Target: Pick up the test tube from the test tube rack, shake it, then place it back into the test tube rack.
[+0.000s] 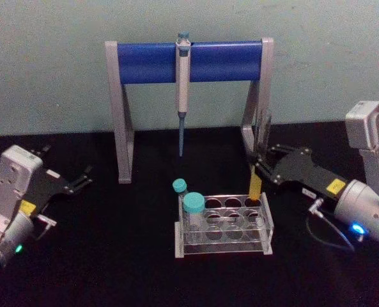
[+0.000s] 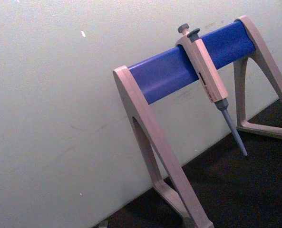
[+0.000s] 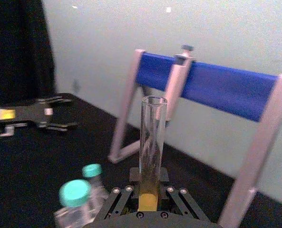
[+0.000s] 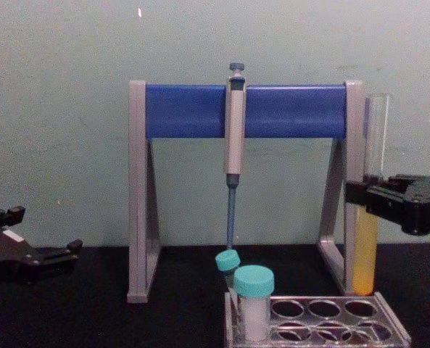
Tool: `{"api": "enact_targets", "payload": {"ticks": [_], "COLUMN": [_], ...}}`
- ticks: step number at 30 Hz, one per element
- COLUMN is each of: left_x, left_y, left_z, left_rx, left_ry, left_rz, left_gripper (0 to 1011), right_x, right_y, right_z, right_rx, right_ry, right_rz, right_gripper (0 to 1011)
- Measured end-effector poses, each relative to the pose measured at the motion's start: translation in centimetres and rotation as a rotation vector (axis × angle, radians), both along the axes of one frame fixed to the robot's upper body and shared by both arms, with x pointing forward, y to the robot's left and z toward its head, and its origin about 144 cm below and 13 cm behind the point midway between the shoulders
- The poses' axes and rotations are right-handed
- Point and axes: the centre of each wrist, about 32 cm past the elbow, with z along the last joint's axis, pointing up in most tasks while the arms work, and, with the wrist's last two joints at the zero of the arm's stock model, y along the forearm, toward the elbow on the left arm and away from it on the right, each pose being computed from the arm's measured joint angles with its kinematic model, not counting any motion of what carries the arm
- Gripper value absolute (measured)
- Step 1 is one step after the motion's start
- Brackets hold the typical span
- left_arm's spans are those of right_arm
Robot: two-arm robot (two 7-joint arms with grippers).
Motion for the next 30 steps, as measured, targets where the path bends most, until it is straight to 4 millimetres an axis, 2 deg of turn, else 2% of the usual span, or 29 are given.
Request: {"api": "enact_targets", "payload": {"ticks": [6, 13, 22, 30], "left_x": [0.0, 0.0, 0.0, 0.0], "left_y": [0.0, 0.0, 0.0, 0.0], "left_z": [0.0, 0.0, 0.0, 0.0], "left_rx": [0.0, 0.0, 0.0, 0.0], "left_ry": [0.0, 0.0, 0.0, 0.0], "left_rz": [0.0, 0.0, 0.0, 0.0], "left_gripper": [1010, 1010, 1010, 1010], "right_x": [-0.8, 0.5, 2.5, 2.9], "right_y": [0.4, 1.8, 2.5, 1.9], "right_z": [-0.4, -1.0, -1.3, -1.4], "right_rx": [0.049, 0.08, 0.061, 0.045], "right_ry": [0.061, 0.062, -0.011, -0.033], "right_rz": [0.1, 0.153, 0.097, 0.024], "right_gripper": [229, 229, 229, 229]}}
